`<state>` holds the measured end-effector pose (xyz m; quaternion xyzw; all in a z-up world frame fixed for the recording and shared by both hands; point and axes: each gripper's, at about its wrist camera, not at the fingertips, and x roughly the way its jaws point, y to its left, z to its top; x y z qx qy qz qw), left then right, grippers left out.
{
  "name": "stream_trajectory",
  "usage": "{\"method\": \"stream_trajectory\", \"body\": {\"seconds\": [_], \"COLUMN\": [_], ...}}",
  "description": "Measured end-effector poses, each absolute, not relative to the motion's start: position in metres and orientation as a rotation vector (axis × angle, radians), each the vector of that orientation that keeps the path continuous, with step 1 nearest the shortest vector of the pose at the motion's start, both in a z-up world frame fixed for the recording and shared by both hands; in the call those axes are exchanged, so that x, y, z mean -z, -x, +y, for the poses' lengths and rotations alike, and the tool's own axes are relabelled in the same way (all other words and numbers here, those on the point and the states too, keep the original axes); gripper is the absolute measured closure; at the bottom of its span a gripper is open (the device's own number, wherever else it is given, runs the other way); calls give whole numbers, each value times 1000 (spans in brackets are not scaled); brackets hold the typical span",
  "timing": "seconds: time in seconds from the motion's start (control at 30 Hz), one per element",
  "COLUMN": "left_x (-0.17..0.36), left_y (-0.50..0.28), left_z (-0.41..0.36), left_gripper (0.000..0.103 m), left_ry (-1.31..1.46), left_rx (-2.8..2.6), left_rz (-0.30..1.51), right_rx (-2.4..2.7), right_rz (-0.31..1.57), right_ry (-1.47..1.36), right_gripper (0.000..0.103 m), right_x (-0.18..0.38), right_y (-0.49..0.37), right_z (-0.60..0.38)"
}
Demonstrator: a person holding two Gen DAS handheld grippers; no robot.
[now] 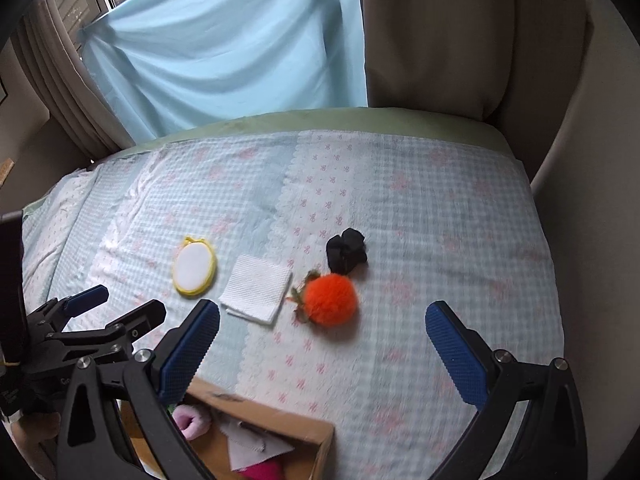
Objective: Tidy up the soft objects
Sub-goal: 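Lift both tools from the box toward the white cloth, then grasp the white mesh cloth with left tool while right tool grasps black sock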
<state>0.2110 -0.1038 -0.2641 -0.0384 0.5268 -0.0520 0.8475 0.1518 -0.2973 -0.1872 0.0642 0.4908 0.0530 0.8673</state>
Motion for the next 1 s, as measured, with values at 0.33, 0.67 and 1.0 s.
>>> {"method": "stream_trajectory", "body": {"seconds": [0.33,0.67,1.0], "left_x": [364,445,472], "left_y": [-282,-319,-320], "left_z": [-124,-140,-142], "left_gripper": [1,3,12], "left_ry": [34,-43,-69], "left_rx": [129,143,166], "left_rz": [1273,1407,1431], "right_rx": [-125,-157,-197], "right_rz": [1114,1217,1288], "right_ry": [-85,-46,-41], "right_gripper": [0,0,7], "right_x": [266,347,407], "right_y": [-235,-300,-326], "right_z": [-304,-307,-304]}}
